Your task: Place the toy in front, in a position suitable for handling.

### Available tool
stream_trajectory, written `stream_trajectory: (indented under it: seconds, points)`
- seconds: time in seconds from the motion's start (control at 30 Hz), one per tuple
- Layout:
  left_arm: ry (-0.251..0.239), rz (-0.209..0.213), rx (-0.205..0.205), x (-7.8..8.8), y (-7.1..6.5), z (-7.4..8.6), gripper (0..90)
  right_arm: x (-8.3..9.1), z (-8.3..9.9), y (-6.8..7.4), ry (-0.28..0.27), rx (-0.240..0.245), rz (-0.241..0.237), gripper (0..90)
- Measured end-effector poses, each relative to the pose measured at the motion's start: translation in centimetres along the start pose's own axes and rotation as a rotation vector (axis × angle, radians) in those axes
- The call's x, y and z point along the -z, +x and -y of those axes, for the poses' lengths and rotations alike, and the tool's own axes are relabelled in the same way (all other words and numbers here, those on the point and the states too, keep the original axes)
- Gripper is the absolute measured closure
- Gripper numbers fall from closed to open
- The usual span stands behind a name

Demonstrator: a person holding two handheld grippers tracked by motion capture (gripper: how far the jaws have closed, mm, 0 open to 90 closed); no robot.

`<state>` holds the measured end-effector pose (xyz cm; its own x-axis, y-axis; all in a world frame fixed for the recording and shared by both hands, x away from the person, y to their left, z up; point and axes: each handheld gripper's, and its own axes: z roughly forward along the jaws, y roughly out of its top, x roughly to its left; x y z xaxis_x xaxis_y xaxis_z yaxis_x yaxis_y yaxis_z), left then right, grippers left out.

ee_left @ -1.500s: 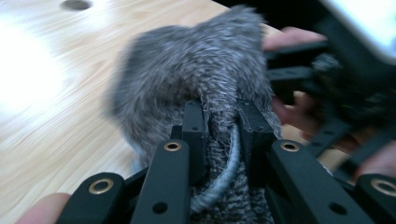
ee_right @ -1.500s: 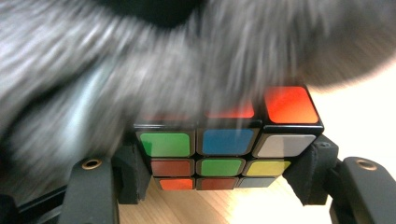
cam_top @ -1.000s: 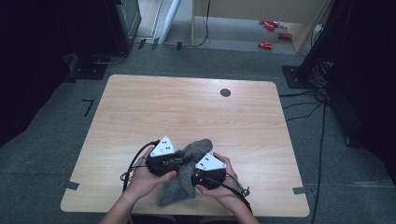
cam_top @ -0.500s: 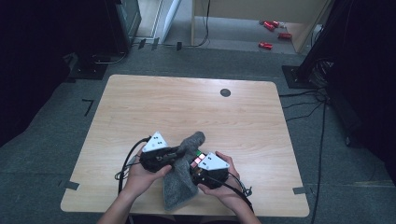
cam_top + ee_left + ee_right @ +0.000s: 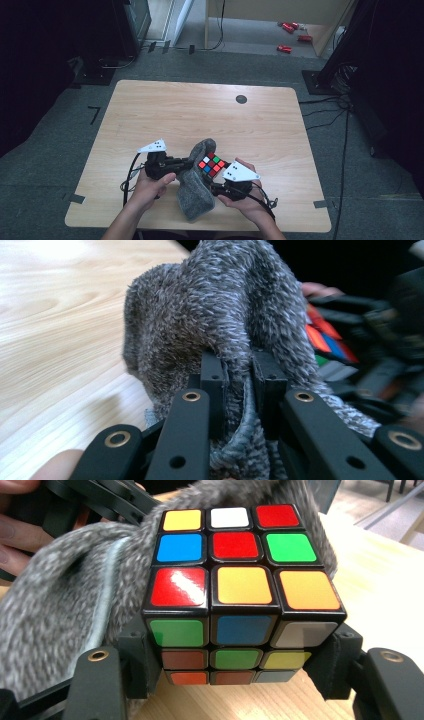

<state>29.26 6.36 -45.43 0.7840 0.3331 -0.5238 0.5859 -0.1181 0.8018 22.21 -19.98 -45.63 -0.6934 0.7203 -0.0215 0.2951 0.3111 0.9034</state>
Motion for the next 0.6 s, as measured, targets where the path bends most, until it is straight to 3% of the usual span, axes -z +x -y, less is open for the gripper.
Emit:
stream_trajectory:
  seconds: [0.1,0.37,0.47,0.6]
  points:
    - [-0.022,0.029,0.002,0.23,-0.19,-0.28,80.6,0.01,0.10,-0.13,0.009,-0.003,0.006,34.5]
    - [0.040,0.024,0.025,-0.40,0.69,0.30,80.1,0.36,-0.22,0.01,-0.014,0.027,-0.002,34.5]
    - [0.029,0.026,0.019,-0.18,0.44,0.17,80.0,0.49,-0.26,-0.01,-0.022,0.028,-0.015,34.5]
    - [-0.008,0.033,-0.002,0.20,-0.02,-0.09,80.1,0.01,0.15,0.21,0.013,0.033,-0.030,34.5]
